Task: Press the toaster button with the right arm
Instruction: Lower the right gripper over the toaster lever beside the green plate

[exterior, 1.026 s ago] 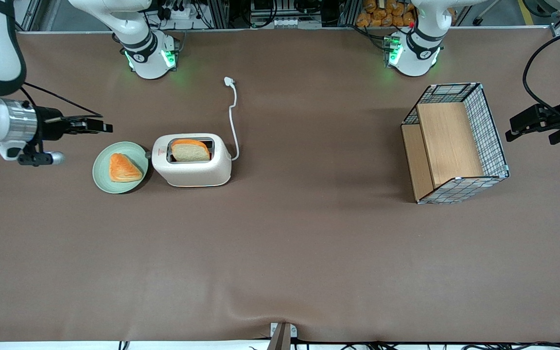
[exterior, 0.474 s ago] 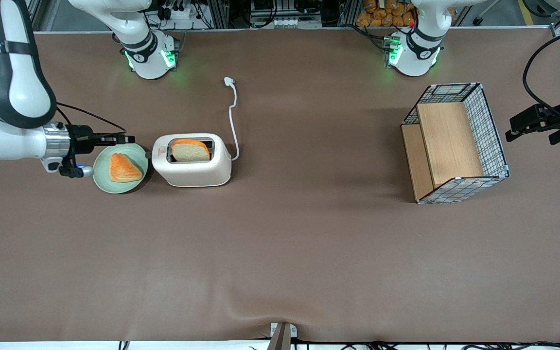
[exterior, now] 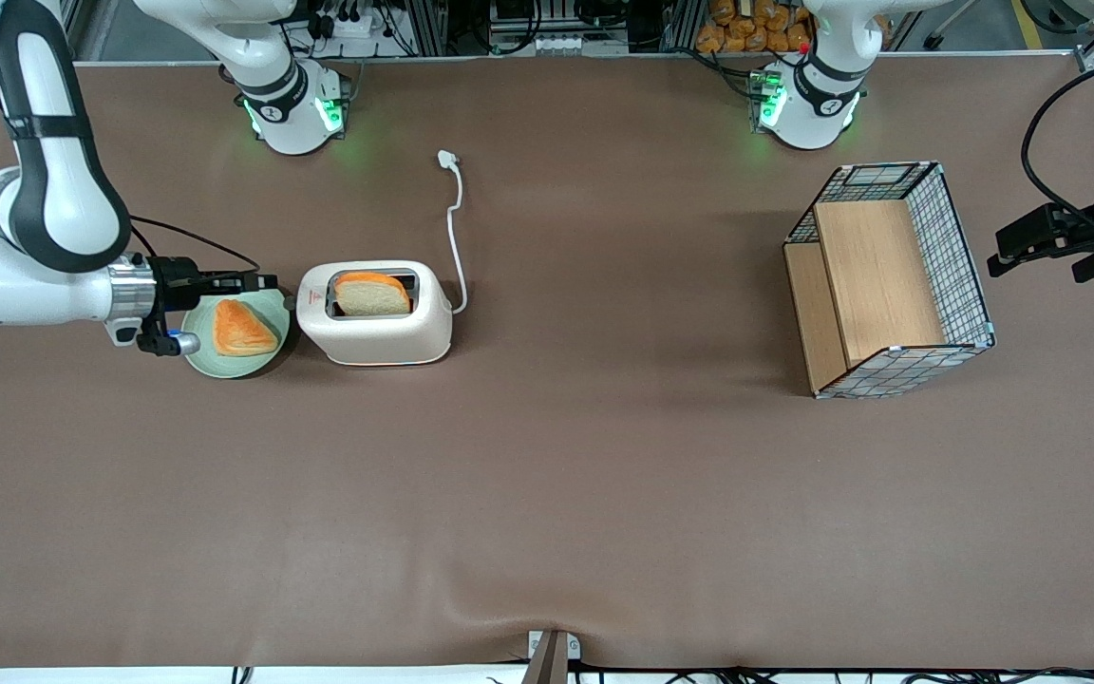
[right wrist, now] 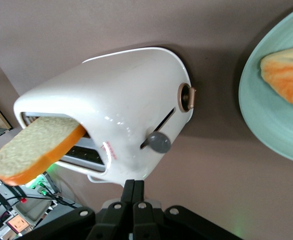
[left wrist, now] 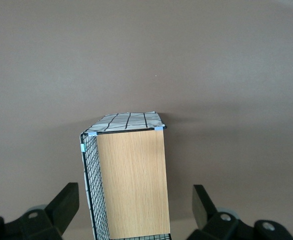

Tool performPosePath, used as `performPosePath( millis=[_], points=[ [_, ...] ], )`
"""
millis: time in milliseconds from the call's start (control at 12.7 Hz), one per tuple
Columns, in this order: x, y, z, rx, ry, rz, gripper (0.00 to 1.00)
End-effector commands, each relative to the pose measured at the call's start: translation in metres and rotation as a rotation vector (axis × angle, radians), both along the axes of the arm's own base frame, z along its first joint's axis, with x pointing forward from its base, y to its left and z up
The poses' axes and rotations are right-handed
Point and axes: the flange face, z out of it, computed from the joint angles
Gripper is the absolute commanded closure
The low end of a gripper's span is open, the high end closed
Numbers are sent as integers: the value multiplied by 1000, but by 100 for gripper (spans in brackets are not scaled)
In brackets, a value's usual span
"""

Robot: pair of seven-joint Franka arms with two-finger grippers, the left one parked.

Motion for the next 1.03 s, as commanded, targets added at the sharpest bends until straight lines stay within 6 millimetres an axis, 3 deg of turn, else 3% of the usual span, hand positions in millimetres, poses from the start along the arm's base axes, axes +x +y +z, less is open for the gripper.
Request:
performPosePath(
  millis=[0, 158, 947],
  points=[
    [4, -6, -21, 63, -31, -20, 100],
    [5, -10, -41, 75, -39, 1, 100],
    [4, -14, -99, 117, -33, -18, 100]
  ],
)
